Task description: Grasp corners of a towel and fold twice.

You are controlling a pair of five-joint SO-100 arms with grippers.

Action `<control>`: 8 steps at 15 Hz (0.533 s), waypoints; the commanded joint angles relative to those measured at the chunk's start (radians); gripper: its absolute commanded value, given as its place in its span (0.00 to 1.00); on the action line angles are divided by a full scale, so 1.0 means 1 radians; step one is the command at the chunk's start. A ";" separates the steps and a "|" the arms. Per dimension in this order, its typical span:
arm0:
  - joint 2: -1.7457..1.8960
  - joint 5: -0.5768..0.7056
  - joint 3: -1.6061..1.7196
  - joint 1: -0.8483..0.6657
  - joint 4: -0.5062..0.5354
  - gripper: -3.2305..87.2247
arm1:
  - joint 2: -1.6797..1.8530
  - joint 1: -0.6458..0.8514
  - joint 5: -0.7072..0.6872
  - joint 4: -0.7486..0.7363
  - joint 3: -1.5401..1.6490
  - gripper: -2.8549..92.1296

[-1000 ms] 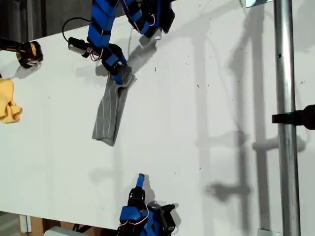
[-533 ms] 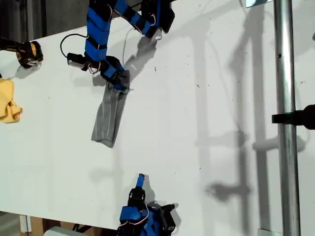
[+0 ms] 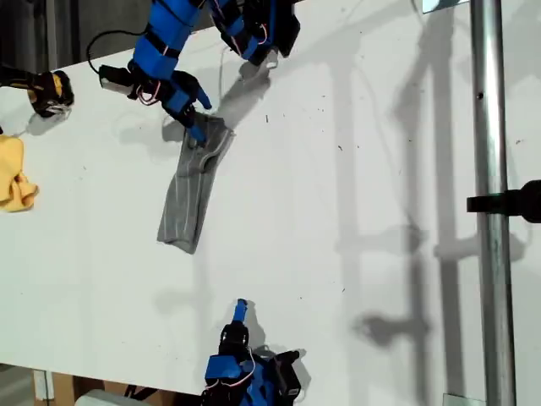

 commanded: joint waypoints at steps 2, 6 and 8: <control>0.008 0.009 0.002 -0.011 0.000 0.10 | -0.011 0.044 -0.041 -0.002 -0.009 0.41; 0.008 0.006 0.002 -0.008 0.002 0.10 | -0.310 0.103 -0.077 -0.170 -0.028 0.45; 0.008 0.005 0.002 -0.008 0.002 0.10 | -0.423 0.107 -0.077 -0.212 -0.064 0.46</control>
